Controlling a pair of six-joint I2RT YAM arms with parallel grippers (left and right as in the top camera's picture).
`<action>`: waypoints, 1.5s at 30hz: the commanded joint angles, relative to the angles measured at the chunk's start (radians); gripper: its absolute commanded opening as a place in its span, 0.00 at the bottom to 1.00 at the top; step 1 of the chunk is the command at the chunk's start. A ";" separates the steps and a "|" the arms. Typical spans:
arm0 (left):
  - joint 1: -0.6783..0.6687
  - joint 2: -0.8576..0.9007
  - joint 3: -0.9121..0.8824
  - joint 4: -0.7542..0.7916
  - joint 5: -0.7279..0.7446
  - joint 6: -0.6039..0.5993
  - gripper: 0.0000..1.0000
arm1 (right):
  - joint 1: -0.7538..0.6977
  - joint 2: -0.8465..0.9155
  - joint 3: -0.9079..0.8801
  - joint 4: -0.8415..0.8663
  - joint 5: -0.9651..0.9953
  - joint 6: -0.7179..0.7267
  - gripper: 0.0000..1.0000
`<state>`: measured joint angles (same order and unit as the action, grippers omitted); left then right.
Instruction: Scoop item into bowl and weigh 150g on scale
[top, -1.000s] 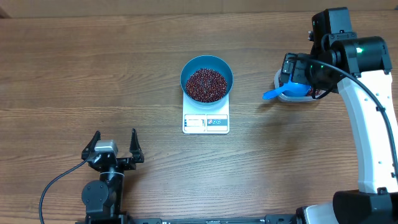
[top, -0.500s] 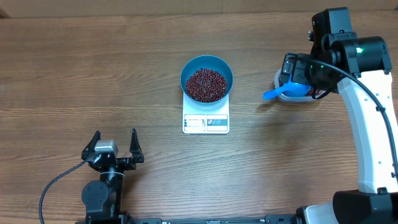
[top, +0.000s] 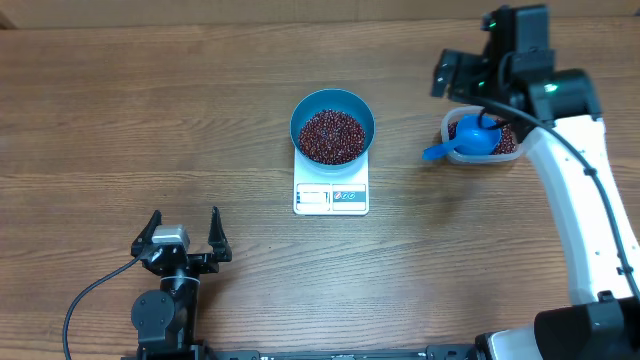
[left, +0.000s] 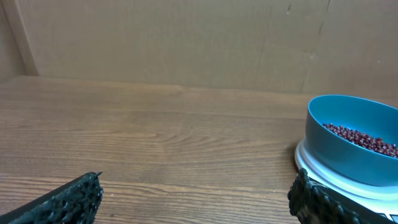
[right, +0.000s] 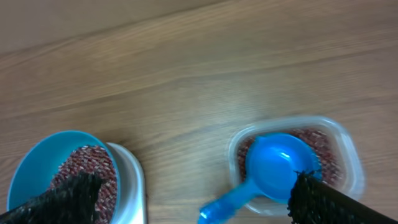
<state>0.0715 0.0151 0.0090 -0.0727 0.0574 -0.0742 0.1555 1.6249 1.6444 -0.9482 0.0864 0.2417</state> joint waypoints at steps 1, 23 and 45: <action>-0.009 -0.011 -0.004 -0.001 0.013 0.015 1.00 | 0.030 -0.064 -0.095 0.079 -0.010 -0.016 1.00; -0.009 -0.011 -0.004 -0.001 0.013 0.015 0.99 | 0.042 -0.608 -1.215 1.318 -0.022 -0.027 1.00; -0.009 -0.011 -0.004 -0.001 0.013 0.015 1.00 | -0.016 -1.402 -1.637 1.058 -0.055 -0.225 1.00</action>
<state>0.0715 0.0151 0.0090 -0.0727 0.0574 -0.0715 0.1619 0.2848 0.0185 0.1356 0.0402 0.0505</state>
